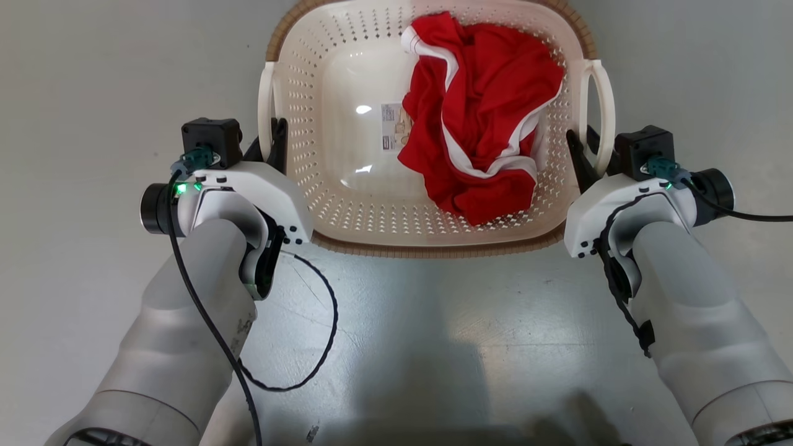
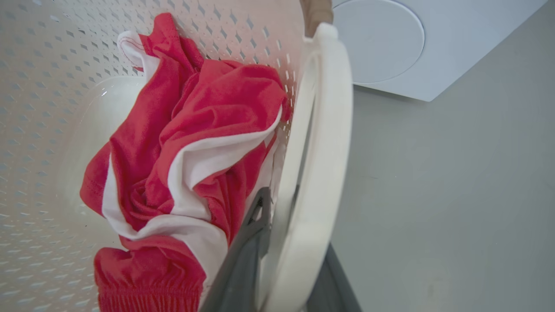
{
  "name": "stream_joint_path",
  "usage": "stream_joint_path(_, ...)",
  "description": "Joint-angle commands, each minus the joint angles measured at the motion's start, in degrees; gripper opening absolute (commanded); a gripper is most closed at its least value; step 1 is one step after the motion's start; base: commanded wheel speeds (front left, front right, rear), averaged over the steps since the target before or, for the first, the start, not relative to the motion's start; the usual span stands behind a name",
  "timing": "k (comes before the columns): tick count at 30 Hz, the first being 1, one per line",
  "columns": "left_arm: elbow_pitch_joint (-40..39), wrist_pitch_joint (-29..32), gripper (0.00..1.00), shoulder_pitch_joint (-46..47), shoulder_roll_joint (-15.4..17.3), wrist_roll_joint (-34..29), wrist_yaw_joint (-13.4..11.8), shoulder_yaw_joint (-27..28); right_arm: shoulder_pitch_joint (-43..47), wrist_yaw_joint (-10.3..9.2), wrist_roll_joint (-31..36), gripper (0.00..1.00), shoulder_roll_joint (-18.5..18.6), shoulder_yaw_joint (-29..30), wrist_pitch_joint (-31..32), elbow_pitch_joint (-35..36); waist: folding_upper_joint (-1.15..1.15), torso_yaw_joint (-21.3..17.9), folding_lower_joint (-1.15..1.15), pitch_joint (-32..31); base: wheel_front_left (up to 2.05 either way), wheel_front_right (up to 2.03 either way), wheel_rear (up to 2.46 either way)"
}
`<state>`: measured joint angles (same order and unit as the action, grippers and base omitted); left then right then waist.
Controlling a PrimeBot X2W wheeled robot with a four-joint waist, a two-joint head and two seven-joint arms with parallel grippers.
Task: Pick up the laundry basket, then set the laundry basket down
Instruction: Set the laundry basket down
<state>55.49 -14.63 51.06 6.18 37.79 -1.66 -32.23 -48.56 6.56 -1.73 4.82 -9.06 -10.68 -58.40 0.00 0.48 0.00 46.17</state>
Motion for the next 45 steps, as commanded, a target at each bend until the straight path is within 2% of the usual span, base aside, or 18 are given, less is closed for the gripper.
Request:
stream_joint_path(1,-1.8,-0.4,0.00,1.3,0.1,-1.6,1.5,1.7,0.6,0.92,1.5,0.00,-1.9,-1.2,-1.5,1.2,0.00,0.0,0.00,0.7,0.00,0.00,0.00)
stream_joint_path(22,-0.1,-0.4,0.00,2.4,-2.3,-10.4,4.6,10.3,-1.0,0.92,3.8,0.00,-1.9,1.6,-2.3,1.3,0.00,0.5,0.00,4.0,0.00,0.00,0.00)
stream_joint_path(45,2.5,-0.4,0.00,4.0,-3.2,-14.4,5.9,14.0,-2.3,0.92,4.2,0.00,-1.9,2.8,-2.6,0.3,0.00,0.3,0.00,6.3,0.00,0.00,0.00)
